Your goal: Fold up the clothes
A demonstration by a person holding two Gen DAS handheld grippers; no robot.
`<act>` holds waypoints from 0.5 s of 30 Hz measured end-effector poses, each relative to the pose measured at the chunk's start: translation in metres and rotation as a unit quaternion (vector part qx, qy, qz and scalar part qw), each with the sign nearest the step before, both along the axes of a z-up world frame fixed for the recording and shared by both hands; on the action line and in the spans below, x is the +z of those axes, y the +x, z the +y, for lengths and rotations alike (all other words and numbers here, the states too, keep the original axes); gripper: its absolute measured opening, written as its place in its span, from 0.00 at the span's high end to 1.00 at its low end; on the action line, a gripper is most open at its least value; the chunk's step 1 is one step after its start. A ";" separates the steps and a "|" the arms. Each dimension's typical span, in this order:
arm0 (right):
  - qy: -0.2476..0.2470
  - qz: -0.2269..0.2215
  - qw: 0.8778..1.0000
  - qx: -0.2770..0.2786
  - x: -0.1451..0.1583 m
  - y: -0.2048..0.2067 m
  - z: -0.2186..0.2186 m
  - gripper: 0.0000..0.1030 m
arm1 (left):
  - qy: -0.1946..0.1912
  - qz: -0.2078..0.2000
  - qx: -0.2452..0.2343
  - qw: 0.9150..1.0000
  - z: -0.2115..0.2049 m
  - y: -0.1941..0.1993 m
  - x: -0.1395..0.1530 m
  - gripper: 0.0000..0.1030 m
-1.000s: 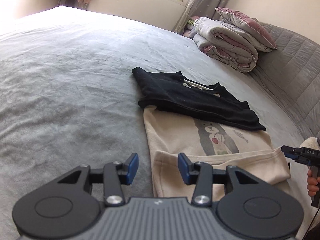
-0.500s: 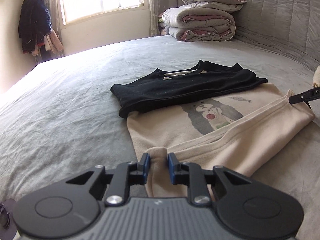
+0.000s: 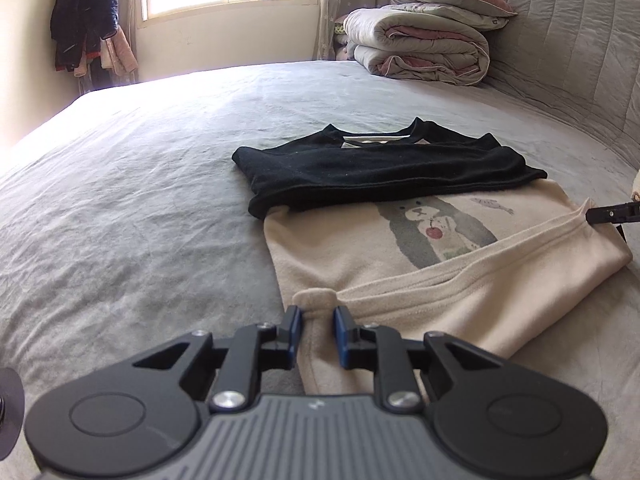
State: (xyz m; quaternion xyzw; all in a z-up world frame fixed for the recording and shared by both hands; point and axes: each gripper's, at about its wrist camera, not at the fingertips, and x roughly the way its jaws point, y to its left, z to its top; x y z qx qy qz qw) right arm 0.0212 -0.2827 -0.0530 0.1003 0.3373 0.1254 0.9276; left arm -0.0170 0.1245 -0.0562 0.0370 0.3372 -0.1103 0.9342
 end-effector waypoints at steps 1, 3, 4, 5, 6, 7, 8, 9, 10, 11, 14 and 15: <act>-0.004 -0.003 1.000 -0.001 0.001 -0.001 0.001 0.88 | -0.003 -0.004 0.002 1.000 0.000 -0.001 0.002 0.91; -0.011 -0.014 1.000 -0.006 0.003 -0.004 0.003 0.91 | -0.004 -0.018 0.006 1.000 0.000 -0.005 0.006 0.92; -0.012 -0.021 1.000 -0.009 0.005 -0.006 0.005 0.91 | -0.004 -0.026 0.008 1.000 0.000 -0.008 0.009 0.92; -0.016 -0.032 0.999 -0.010 0.007 -0.009 0.006 0.92 | -0.005 -0.034 0.008 0.999 0.001 -0.010 0.012 0.92; -0.021 -0.043 0.999 -0.011 0.009 -0.011 0.007 0.92 | -0.005 -0.041 0.009 0.999 0.001 -0.013 0.014 0.92; -0.026 -0.055 0.998 -0.012 0.011 -0.013 0.009 0.92 | -0.007 -0.048 0.010 0.999 0.002 -0.015 0.017 0.92; -0.030 -0.066 0.997 -0.013 0.013 -0.016 0.010 0.93 | -0.009 -0.055 0.012 0.998 0.002 -0.016 0.019 0.92; -0.035 -0.077 0.996 -0.014 0.015 -0.018 0.011 0.93 | -0.012 -0.061 0.013 0.998 0.003 -0.017 0.021 0.92; -0.039 -0.089 0.995 -0.015 0.018 -0.021 0.013 0.93 | -0.016 -0.067 0.017 0.997 0.004 -0.017 0.023 0.92; -0.044 -0.100 0.994 -0.016 0.020 -0.023 0.014 0.93 | -0.019 -0.075 0.021 0.997 0.005 -0.017 0.025 0.92; -0.057 -0.134 0.989 -0.021 0.026 -0.029 0.017 0.93 | -0.022 -0.092 0.034 0.995 0.005 -0.015 0.029 0.92; -0.061 -0.143 0.987 -0.024 0.027 -0.029 0.018 0.93 | -0.022 -0.097 0.040 0.994 0.005 -0.013 0.030 0.92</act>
